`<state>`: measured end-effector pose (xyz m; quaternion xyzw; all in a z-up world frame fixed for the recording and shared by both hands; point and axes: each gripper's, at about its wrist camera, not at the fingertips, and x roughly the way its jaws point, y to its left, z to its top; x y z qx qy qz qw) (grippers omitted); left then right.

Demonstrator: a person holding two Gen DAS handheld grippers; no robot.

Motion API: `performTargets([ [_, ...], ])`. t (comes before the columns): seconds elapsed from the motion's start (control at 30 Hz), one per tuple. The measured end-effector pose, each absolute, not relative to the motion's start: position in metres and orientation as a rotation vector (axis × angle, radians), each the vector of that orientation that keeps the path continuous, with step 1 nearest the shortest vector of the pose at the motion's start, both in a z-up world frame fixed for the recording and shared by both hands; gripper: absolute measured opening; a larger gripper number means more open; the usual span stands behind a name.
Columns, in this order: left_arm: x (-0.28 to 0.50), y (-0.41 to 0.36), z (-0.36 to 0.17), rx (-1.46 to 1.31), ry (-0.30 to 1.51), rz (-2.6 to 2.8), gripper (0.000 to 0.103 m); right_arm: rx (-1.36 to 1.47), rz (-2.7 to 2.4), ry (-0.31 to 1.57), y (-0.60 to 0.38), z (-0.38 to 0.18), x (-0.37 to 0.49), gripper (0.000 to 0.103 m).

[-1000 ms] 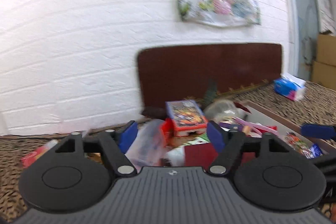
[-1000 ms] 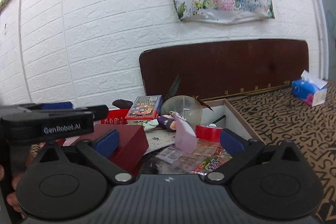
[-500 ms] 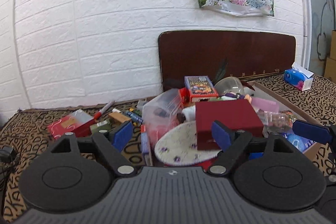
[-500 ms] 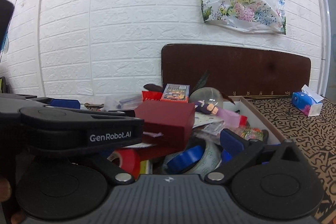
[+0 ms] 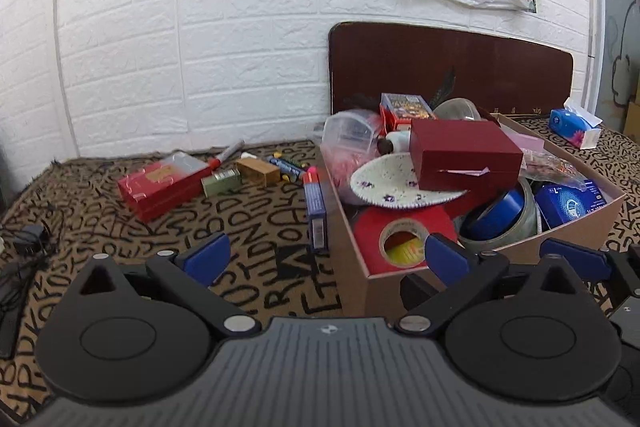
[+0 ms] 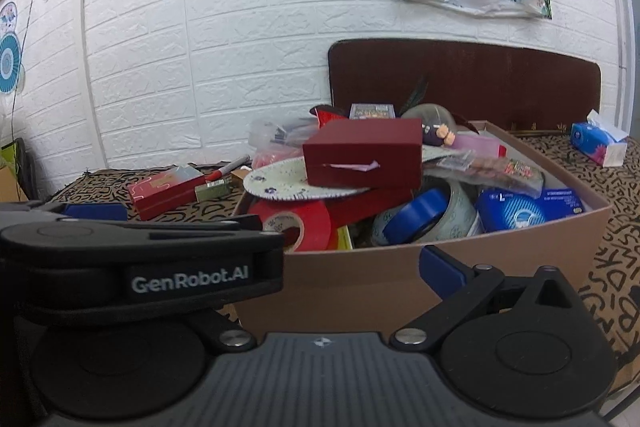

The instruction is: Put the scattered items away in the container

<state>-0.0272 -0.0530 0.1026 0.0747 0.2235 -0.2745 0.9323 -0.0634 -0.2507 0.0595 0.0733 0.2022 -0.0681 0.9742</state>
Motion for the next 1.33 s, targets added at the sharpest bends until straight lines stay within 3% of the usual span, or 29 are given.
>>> performTargets([
  [0.73, -0.044, -0.053, 0.097, 0.127, 0.43, -0.615, 0.103, 0.175, -0.135, 0.407, -0.253, 0.053, -0.071, 0.103],
  [1.33, -0.035, -0.051, 0.084, 0.115, 0.552, -0.564, 0.103, 0.176, -0.13, 0.461, -0.254, 0.042, -0.069, 0.103],
])
